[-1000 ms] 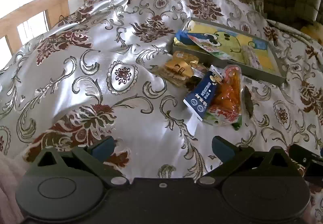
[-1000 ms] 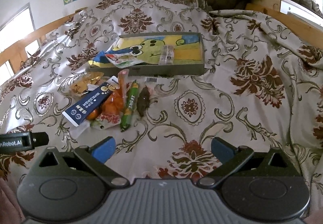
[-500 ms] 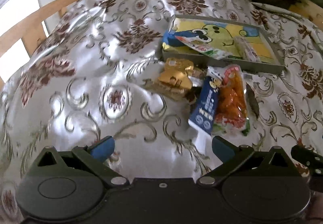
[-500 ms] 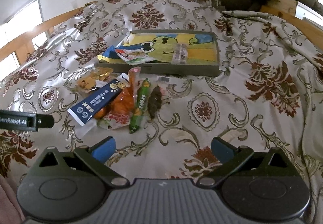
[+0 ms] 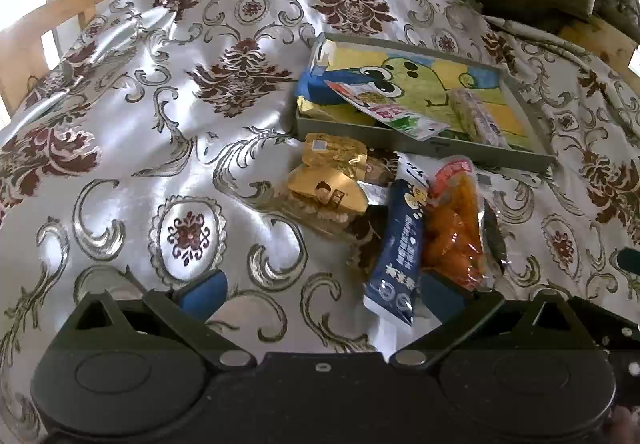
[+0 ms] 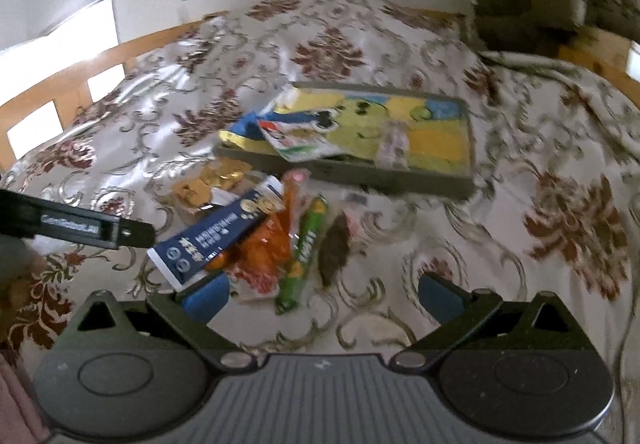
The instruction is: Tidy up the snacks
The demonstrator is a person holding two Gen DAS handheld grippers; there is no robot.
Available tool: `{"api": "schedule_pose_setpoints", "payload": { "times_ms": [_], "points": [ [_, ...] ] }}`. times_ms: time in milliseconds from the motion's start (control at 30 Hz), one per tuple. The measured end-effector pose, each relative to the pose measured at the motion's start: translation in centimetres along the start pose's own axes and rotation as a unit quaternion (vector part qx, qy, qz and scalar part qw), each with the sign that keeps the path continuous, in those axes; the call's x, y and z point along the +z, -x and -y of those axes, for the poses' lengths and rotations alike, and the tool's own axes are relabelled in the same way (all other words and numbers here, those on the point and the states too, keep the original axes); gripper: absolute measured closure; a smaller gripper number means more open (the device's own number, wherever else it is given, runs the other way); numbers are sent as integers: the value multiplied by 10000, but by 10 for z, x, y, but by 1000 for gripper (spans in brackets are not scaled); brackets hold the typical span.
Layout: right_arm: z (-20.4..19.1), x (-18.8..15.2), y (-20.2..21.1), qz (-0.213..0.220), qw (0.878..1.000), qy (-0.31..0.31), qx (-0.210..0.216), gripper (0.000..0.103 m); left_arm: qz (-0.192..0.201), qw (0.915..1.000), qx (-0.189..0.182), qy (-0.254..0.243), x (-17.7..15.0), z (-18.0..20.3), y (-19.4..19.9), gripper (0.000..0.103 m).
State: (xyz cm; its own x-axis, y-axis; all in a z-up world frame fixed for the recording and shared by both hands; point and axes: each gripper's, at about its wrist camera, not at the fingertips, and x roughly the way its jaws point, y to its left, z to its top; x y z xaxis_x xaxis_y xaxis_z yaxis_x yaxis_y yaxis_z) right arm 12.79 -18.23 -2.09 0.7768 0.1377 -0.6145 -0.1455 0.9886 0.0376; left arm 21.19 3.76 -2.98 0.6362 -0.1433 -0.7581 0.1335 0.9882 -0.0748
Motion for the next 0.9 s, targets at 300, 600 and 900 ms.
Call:
{"api": "schedule_pose_setpoints", "payload": {
  "times_ms": [300, 600, 900],
  "points": [
    [-30, 6, -31, 142, 9911, 1296, 256, 0, -117, 9988, -416, 216, 18, -9, -28, 1],
    [-42, 1, -66, 0, 9864, 1635, 186, 0, -24, 9983, -580, 26, 25, 7, -51, 1],
    [-45, 1, -88, -138, 9847, 1736, 64, 4, 17, 9945, -1051, 30, 30, 12, -71, 5]
  ]
}}
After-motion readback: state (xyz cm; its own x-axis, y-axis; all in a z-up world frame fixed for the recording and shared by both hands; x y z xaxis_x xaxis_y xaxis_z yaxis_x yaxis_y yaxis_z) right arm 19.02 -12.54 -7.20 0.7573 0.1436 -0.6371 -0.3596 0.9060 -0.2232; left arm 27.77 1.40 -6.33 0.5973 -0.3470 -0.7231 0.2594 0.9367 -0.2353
